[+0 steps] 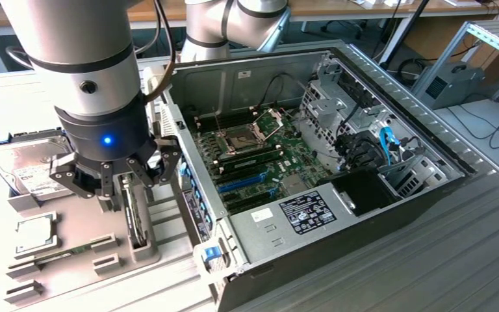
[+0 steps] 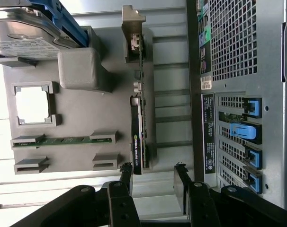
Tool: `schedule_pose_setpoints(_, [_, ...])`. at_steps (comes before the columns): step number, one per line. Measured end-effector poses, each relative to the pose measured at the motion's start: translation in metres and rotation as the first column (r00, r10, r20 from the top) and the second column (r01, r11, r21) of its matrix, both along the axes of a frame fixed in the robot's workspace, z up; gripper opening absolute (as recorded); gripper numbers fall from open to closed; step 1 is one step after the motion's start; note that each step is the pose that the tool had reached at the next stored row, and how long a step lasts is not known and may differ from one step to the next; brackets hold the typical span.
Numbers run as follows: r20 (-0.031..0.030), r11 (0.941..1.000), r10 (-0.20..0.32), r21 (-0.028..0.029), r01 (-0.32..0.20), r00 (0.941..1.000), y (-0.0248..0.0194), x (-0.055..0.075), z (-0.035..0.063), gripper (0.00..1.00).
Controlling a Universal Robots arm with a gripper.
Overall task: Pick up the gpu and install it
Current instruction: 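Pick up the gpu and move the gpu toward the slot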
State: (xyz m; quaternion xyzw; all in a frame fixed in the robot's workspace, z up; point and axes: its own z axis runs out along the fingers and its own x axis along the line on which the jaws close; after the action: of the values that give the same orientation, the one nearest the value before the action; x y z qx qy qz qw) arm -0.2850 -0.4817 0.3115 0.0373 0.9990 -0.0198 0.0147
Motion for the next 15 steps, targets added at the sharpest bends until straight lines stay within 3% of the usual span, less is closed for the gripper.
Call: schedule_pose_setpoints(15, [0.0001, 1.0000, 0.000, -0.0043, 0.000, 1.0000, 0.0000, 0.0000, -0.0034, 0.48])
